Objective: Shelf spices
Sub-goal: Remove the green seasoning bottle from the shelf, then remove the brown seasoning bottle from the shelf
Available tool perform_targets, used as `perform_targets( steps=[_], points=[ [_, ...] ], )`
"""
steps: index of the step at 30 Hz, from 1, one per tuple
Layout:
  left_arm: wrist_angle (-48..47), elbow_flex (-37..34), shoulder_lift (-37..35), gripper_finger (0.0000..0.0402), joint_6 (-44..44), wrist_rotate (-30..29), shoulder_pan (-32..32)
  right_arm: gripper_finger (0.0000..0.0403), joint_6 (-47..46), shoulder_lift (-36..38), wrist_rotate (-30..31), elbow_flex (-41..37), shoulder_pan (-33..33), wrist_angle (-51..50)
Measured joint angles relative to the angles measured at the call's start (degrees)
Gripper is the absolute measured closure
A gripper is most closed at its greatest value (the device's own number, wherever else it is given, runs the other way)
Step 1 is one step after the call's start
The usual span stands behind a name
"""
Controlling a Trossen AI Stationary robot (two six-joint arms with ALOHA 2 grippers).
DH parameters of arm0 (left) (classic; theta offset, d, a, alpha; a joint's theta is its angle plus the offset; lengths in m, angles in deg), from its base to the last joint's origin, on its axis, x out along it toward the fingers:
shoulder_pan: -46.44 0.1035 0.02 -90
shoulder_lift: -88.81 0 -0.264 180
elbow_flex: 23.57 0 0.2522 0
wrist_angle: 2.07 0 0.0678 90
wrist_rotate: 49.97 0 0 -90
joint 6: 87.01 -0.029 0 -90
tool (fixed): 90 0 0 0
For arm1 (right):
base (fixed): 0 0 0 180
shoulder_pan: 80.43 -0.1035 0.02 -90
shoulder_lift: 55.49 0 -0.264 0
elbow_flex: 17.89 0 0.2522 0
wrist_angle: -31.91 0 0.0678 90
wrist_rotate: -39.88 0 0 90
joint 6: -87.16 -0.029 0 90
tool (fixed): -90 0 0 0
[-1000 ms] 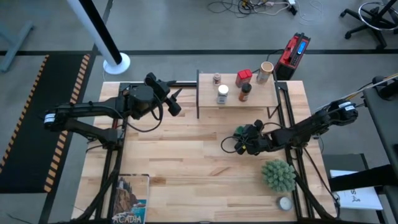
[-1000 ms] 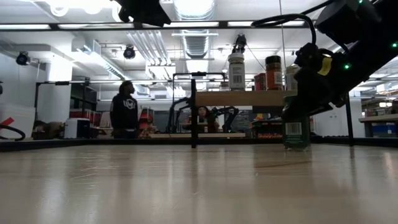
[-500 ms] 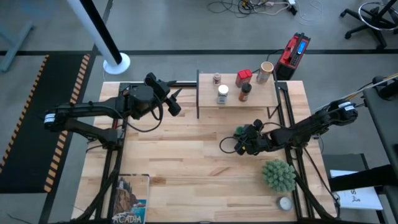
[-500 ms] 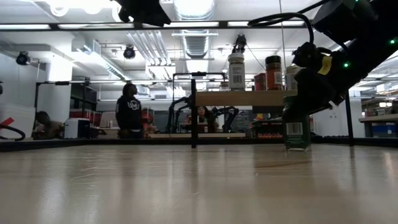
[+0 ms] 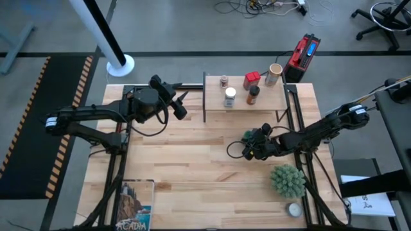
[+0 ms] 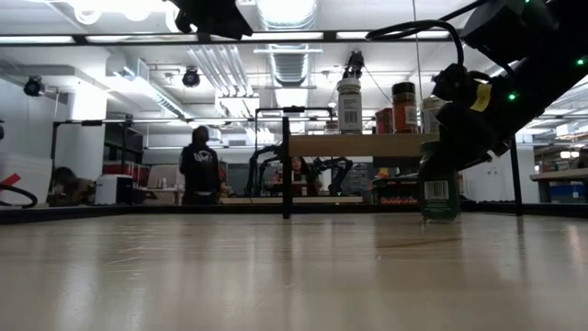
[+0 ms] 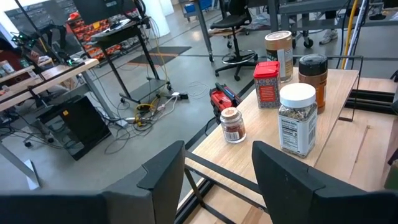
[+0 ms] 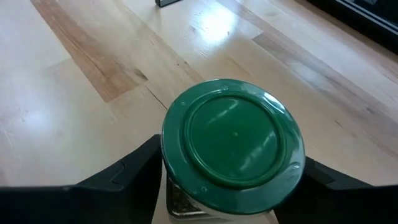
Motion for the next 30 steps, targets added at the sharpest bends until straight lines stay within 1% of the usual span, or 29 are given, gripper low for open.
perform_targets(
  steps=[11, 17, 20, 27, 30],
  points=[
    [-0.04, 0.0, 0.0, 0.0235, 0.0, 0.0, 0.0, 0.0137, 0.48, 0.02, 0.39, 0.0, 0.0, 0.17],
    [-0.11, 0.0, 0.0, 0.0228, 0.0, 0.0, 0.0, 0.0122, 0.93, 0.64, 0.4, 0.05, 0.0, 0.16],
    [-0.28, 0.0, 0.0, 0.0223, 0.01, 0.0, -0.01, 0.0117, 0.98, 1.83, 0.48, 0.87, 0.0, -2.08],
    [-0.66, 0.0, 0.0, 0.022, 0.01, 0.02, 0.0, 0.0116, 1.75, 6.76, 0.83, 5.78, -0.02, -12.14],
    [-0.68, 0.0, 0.0, 0.0224, 0.0, 0.02, -0.02, 0.0118, 3.47, 9.28, 0.4, 7.72, -0.02, -13.16]
  ],
)
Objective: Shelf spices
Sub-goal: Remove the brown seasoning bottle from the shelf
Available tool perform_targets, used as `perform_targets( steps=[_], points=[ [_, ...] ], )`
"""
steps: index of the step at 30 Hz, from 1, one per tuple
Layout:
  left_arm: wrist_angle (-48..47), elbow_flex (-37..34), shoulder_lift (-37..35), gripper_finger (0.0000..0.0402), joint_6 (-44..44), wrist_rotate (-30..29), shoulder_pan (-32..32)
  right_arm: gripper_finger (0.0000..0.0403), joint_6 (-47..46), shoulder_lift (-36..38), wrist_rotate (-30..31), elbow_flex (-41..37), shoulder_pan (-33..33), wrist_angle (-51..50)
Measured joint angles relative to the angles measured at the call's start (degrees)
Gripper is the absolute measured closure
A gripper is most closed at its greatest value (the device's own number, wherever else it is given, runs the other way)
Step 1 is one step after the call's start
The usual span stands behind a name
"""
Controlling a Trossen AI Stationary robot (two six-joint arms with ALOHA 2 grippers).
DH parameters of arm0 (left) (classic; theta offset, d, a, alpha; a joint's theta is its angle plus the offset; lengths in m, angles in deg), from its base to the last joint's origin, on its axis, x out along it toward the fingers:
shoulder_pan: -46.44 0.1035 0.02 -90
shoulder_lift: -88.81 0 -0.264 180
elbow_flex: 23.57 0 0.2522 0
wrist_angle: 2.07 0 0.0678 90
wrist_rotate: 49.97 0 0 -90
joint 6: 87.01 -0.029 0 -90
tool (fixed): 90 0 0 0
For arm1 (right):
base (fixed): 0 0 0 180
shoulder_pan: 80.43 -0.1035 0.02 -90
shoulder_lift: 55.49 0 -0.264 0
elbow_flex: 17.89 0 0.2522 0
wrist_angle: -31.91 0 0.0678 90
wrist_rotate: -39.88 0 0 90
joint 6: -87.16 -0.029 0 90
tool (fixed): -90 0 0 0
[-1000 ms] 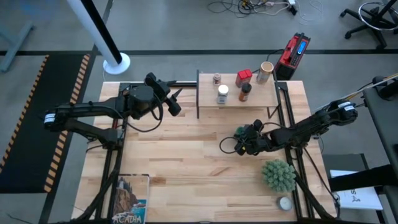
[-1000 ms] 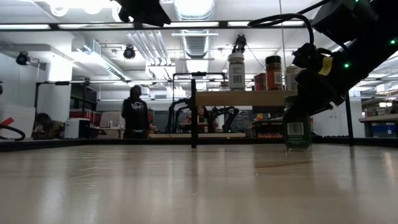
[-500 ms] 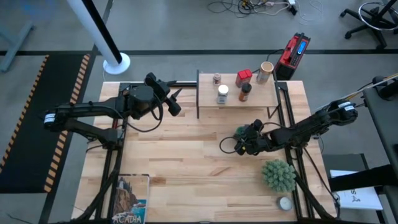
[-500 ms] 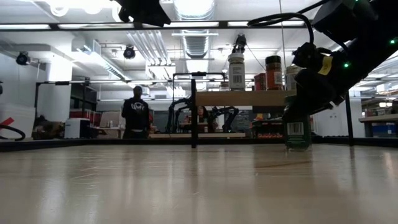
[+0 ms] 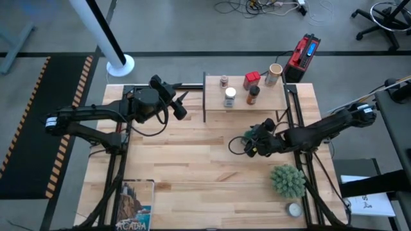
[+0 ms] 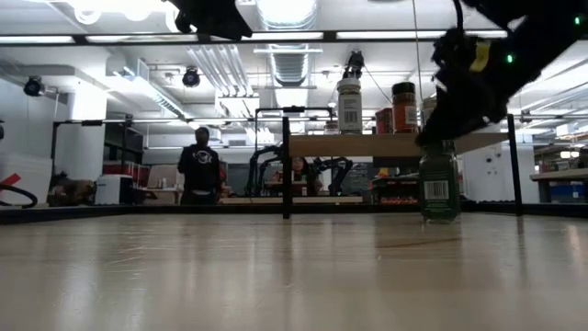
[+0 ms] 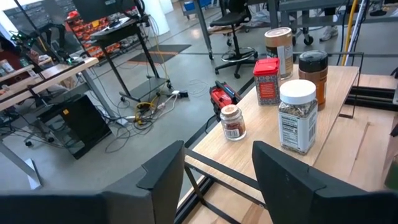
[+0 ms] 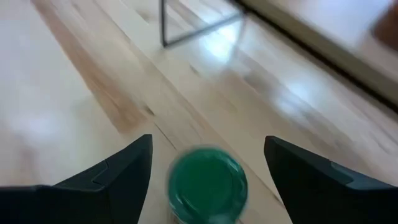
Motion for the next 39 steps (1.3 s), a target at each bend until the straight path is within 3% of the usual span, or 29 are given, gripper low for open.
perform_targets(
  steps=[8, 17, 26, 39],
  points=[
    [-0.28, 0.0, 0.0, 0.0226, 0.02, 0.0, 0.01, 0.0117, 2.84, 6.12, -1.45, 5.36, 0.0, -5.33],
    [-0.28, 0.0, 0.0, 0.022, 0.0, 0.0, 0.02, 0.0128, 8.03, 12.54, 1.72, 10.42, 0.0, -10.55],
    [-0.29, 0.0, 0.0, 0.0228, 0.02, 0.0, 0.0, 0.0125, 22.02, 17.53, 4.55, 11.54, 0.54, -16.33],
    [-0.24, 0.0, 0.0, 0.0217, 0.46, 0.0, 0.0, 0.0136, 29.37, 18.52, 7.97, 25.14, 10.77, -26.3]
  ],
)
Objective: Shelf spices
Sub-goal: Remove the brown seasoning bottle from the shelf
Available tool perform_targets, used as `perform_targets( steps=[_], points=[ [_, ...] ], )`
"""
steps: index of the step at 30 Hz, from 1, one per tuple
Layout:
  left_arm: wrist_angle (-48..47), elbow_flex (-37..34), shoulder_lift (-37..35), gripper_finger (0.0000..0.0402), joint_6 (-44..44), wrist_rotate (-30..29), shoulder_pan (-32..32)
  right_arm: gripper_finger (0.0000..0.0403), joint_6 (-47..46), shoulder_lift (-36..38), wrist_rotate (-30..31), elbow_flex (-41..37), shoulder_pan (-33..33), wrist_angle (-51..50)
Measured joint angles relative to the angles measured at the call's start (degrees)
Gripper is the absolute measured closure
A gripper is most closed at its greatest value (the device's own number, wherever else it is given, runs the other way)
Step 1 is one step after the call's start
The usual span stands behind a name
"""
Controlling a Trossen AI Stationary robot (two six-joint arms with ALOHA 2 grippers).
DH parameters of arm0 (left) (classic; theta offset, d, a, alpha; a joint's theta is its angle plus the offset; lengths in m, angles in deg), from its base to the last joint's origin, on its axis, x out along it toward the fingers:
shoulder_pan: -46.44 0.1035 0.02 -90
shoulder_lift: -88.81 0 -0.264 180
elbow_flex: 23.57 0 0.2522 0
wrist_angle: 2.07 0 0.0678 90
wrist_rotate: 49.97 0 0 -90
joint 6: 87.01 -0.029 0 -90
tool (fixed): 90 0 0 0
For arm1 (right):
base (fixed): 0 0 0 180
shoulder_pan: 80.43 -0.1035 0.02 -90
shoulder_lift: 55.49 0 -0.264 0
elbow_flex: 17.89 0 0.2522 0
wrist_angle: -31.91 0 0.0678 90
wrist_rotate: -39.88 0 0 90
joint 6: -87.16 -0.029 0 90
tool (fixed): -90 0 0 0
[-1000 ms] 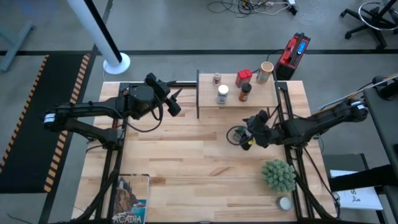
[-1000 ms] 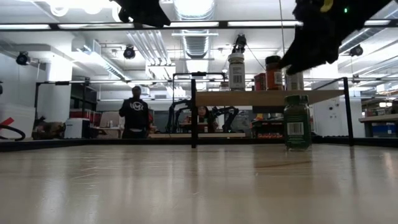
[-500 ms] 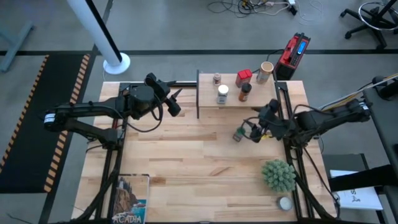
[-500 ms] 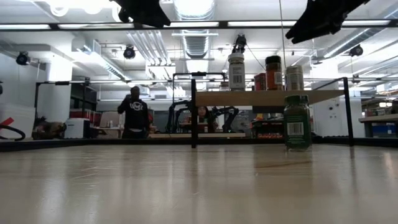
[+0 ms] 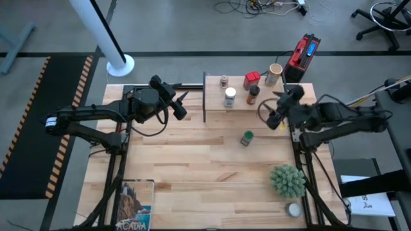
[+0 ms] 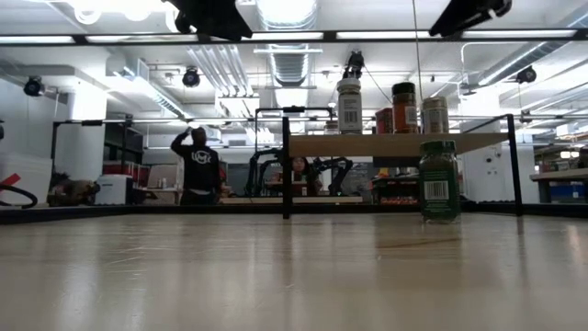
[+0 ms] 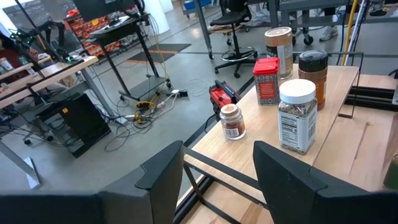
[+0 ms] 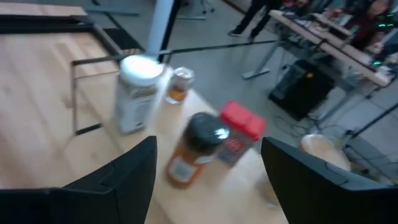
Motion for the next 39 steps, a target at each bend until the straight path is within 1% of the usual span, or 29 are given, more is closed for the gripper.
perform_targets(
  steps=[6, 9, 14, 19, 23, 28, 35, 39],
  points=[
    [0.0, 0.0, 0.0, 0.0223, 0.0, 0.02, 0.0, 0.0128, 6.25, 0.0, -0.2, 6.72, 6.24, -0.85],
    [0.02, 0.0, 0.0, 0.0226, 0.0, 0.0, 0.01, 0.013, 9.27, -0.07, -1.76, 9.52, 9.78, -0.84],
    [0.06, 0.0, 0.0, 0.0226, 0.0, 0.01, 0.01, 0.0141, 12.21, -0.09, -8.7, 12.11, 17.29, -0.9],
    [0.57, 0.0, 0.0, 0.0218, 0.0, 0.02, 0.0, 0.0152, 15.32, -0.85, -14.51, 12.45, 25.58, -0.95],
    [0.68, 0.0, 0.0, 0.0214, 0.0, 0.02, 0.0, 0.016, 18.6, -2.88, -19.56, 12.17, 33.01, -1.0],
    [0.62, 0.0, 0.0, 0.0219, -0.02, 0.02, 0.0, 0.0167, 21.88, -6.01, -26.99, 12.12, 42.53, -0.66],
    [-0.15, 0.02, 0.0, 0.0222, 0.0, 0.02, 0.0, 0.0161, 25.4, -9.33, -36.9, 12.1, 55.18, -0.01],
    [-0.61, 0.0, 0.0, 0.0217, 0.17, 0.04, 0.0, 0.0158, 23.95, -11.03, -42.72, 13.22, 59.37, 1.35]
  ],
)
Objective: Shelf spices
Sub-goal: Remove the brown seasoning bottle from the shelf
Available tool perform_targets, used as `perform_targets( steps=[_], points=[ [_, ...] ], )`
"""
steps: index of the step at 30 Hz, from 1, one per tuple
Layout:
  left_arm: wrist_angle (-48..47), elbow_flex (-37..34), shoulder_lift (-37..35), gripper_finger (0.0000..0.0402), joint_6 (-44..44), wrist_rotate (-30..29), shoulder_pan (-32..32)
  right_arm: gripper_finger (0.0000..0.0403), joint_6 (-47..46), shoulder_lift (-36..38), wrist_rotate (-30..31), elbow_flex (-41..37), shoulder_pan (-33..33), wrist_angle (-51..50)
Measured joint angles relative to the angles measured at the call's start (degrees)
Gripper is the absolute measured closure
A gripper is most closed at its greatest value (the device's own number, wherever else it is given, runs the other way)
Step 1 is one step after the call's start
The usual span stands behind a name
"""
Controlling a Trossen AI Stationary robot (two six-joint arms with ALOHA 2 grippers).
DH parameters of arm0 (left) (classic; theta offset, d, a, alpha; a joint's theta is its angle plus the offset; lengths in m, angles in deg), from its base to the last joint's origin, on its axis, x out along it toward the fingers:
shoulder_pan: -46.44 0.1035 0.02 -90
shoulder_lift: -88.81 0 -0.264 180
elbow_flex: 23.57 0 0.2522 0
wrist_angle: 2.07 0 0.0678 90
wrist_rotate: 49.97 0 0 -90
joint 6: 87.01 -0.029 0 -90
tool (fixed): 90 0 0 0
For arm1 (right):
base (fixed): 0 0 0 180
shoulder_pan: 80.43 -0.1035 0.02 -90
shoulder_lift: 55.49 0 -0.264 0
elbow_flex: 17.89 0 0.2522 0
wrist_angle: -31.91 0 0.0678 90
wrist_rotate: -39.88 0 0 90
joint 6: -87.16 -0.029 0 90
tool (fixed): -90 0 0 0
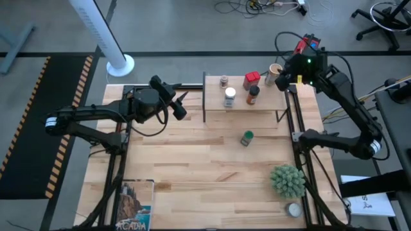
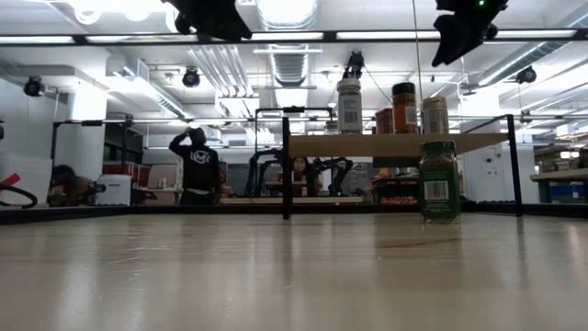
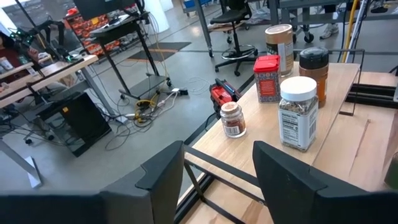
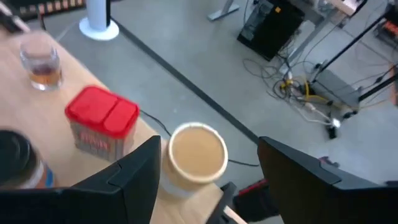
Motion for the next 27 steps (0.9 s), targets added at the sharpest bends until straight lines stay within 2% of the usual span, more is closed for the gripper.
perform_targets(
  steps=[6, 14, 27],
  points=[
    [-0.7, 0.02, 0.0, 0.0212, 0.47, 0.0, -0.02, 0.0158, -2.88, -4.42, -2.19, 2.85, 1.95, -0.9],
    [-0.69, 0.02, 0.0, 0.021, 0.74, 0.0, -0.02, 0.0144, -4.53, -14.06, -2.38, 7.02, 6.61, -5.33],
    [-2.47, 0.02, 0.02, 0.0208, 1.53, -0.02, 0.02, 0.0109, -8.41, -21.54, -2.97, 14.03, 6.76, -9.73]
  ],
)
